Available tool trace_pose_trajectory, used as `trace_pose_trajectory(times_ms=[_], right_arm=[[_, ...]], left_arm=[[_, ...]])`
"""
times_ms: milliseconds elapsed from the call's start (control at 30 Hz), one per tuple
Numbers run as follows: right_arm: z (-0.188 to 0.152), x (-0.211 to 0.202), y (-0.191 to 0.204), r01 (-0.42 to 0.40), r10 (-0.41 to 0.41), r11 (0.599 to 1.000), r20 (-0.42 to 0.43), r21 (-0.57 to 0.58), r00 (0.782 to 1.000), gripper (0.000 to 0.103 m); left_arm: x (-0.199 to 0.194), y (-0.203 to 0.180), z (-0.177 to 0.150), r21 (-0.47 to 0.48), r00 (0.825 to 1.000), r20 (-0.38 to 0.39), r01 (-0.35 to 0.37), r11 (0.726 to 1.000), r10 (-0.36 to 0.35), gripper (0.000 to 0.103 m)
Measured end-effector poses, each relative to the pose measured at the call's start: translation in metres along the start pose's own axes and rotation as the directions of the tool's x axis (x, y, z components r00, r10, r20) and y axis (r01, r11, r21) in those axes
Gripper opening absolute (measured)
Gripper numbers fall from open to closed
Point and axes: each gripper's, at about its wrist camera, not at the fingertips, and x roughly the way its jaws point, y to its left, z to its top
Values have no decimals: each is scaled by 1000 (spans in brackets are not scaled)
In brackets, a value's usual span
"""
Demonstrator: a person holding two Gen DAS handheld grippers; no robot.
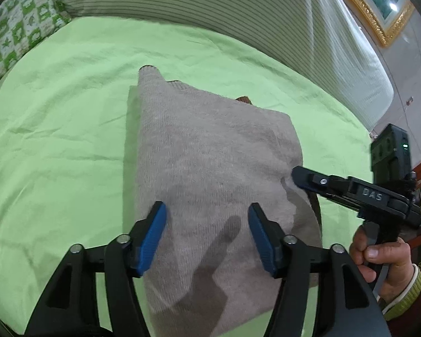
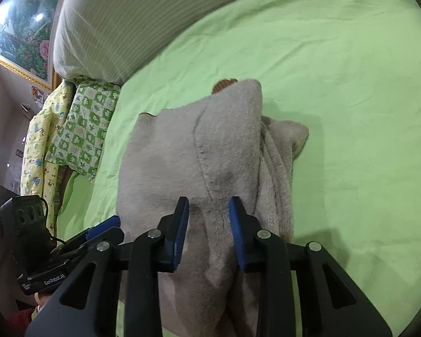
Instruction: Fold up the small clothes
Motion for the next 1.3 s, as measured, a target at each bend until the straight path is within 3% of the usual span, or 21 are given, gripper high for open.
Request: trace_pose_trajectory(times_ms=[300, 333, 433, 733, 933, 1300], right_arm=[[-31, -46, 35, 38, -32, 994, 60, -101, 998, 35], [-38, -51, 40, 56, -48, 991, 67, -118, 997, 39], [-57, -62, 51, 110, -96, 982, 93, -152, 991, 65], [-101, -72, 61, 176, -158, 967, 106, -186, 982, 65], [-118, -79, 67, 191, -169, 961, 119, -198, 978, 65], [-138, -83, 76, 199, -175, 956, 128, -216, 976, 66]], left_arm=[[-35, 6, -45, -4, 998, -20, -60, 998, 60, 73], [-39, 8, -50, -7, 997, -20, -73, 997, 73, 75], [-49, 10, -59, 1, 995, -11, -103, 995, 103, 75], [-78, 3, -73, 50, 980, 42, -195, 979, 193, 79], [-90, -1, -85, 83, 974, 63, -224, 971, 220, 81], [-104, 8, -98, 62, 965, 74, -256, 965, 251, 82]])
